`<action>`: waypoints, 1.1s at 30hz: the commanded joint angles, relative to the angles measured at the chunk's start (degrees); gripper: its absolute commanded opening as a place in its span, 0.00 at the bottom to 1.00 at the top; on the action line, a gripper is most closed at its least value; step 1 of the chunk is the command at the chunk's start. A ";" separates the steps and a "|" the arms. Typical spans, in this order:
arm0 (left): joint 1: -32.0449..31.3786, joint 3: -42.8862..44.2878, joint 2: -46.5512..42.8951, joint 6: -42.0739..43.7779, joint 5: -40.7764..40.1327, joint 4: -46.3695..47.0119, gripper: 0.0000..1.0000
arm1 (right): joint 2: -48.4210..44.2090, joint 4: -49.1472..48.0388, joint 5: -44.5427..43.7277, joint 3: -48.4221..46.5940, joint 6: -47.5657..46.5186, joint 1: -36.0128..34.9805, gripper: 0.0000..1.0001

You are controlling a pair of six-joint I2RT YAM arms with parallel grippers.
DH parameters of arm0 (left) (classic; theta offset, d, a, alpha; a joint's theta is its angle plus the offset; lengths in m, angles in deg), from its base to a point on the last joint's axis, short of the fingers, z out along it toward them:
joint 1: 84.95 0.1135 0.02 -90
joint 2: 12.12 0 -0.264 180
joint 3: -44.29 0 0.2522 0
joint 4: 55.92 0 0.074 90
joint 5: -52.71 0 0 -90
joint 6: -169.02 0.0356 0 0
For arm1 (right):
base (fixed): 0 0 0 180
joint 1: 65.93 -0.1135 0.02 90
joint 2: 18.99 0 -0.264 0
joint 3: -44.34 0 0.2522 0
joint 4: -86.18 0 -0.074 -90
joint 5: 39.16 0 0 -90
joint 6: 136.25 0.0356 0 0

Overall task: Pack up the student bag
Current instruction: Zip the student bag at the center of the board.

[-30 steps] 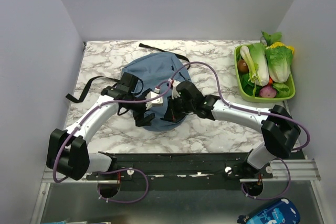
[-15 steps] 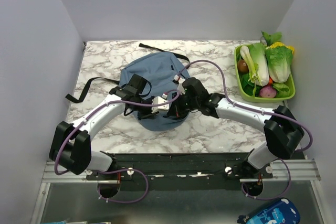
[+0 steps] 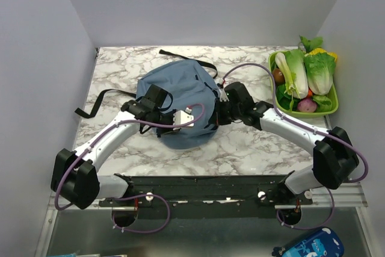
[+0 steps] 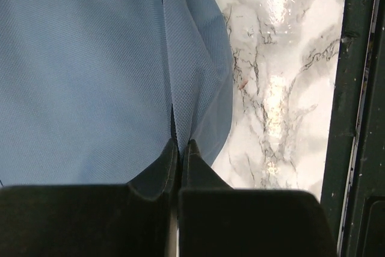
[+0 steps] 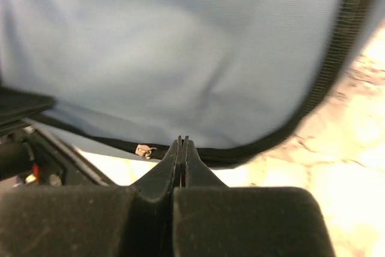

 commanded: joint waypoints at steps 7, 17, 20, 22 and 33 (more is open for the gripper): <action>-0.36 0.31 -4.36 3.86 -0.92 -10.07 0.09 | 3.92 13.03 -21.73 -6.92 -5.14 6.30 0.01; -0.36 -1.89 -5.86 7.47 -0.99 -12.54 0.11 | 11.22 15.84 -32.02 -21.33 -8.03 10.09 0.00; -0.36 -2.85 -6.30 7.13 -3.80 -11.13 0.27 | 9.66 14.09 -25.65 -20.56 -8.04 10.00 0.01; -0.36 -2.16 -6.12 3.97 -4.52 -9.55 0.43 | 7.72 10.93 -21.59 -17.58 -7.08 9.91 0.01; -5.09 15.07 4.14 -36.63 -3.72 6.79 0.69 | -2.22 4.07 -12.69 -0.34 -0.39 4.99 0.01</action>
